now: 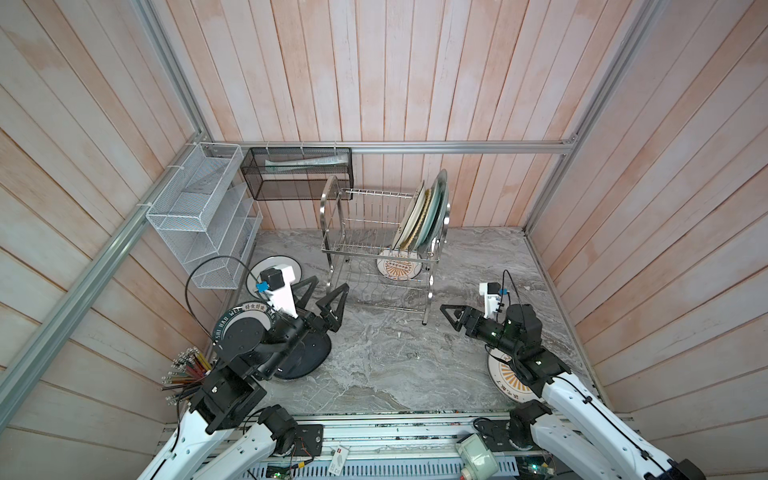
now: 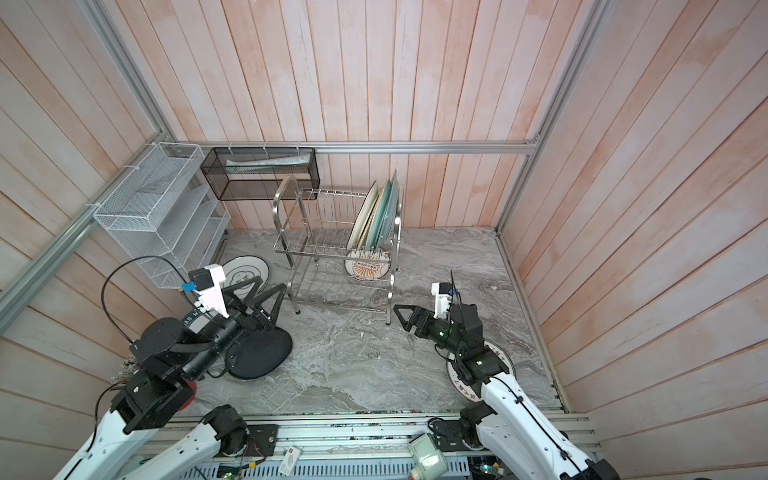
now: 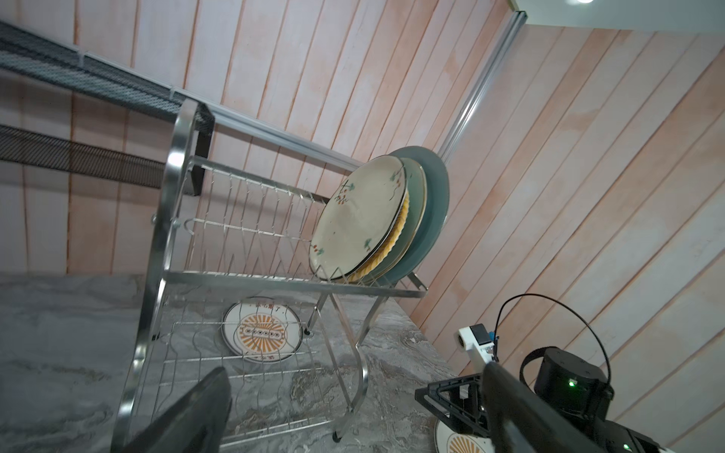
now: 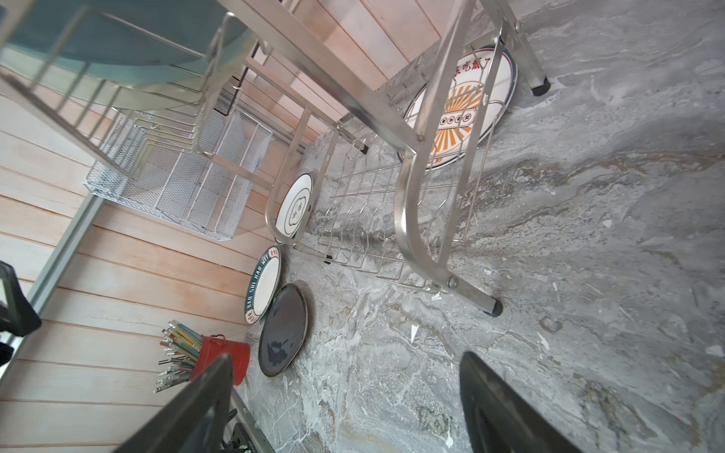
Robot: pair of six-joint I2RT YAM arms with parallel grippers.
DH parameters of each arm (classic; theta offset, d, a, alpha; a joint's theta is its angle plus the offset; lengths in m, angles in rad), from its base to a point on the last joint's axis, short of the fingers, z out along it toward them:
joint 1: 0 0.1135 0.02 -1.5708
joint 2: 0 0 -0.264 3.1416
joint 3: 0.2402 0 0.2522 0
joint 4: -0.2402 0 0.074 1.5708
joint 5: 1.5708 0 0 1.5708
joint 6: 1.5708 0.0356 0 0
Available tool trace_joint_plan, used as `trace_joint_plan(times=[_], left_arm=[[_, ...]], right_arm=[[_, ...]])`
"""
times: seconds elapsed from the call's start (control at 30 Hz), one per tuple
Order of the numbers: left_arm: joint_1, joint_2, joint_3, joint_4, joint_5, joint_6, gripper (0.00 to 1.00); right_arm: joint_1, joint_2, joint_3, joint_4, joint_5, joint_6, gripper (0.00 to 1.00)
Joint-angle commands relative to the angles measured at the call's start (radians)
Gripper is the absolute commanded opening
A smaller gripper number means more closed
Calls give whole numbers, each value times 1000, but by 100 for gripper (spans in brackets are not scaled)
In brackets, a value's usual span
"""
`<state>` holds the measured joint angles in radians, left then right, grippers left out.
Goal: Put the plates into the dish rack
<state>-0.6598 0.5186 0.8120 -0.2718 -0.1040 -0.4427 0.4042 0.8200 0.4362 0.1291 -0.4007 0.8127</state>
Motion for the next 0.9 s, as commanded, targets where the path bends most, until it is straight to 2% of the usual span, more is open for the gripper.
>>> trace_joint_plan(times=[0.0,0.17,0.3,0.4,0.57,0.7,0.87], left_arm=[[5,-51,-96,-133,-88,-114,100],[22,-20,-191,-125,-103,-162,100],[131,75,-229,-98,-62,-189,100],[210,142,-261,-24,-8,-182,100],[277,265,-286,75,-12,-168,100],[322,351,-297,153,21,-165,97],[368,392,-307,220,39,-168,96]], right_arm=[[12,98,-9,63,18,-52,86],[113,247,45,73,177,-118,84],[123,312,65,97,249,-124,81],[124,353,73,135,257,-121,81],[127,451,123,183,231,-125,76],[127,518,169,186,236,-141,66],[128,578,229,182,253,-173,55]])
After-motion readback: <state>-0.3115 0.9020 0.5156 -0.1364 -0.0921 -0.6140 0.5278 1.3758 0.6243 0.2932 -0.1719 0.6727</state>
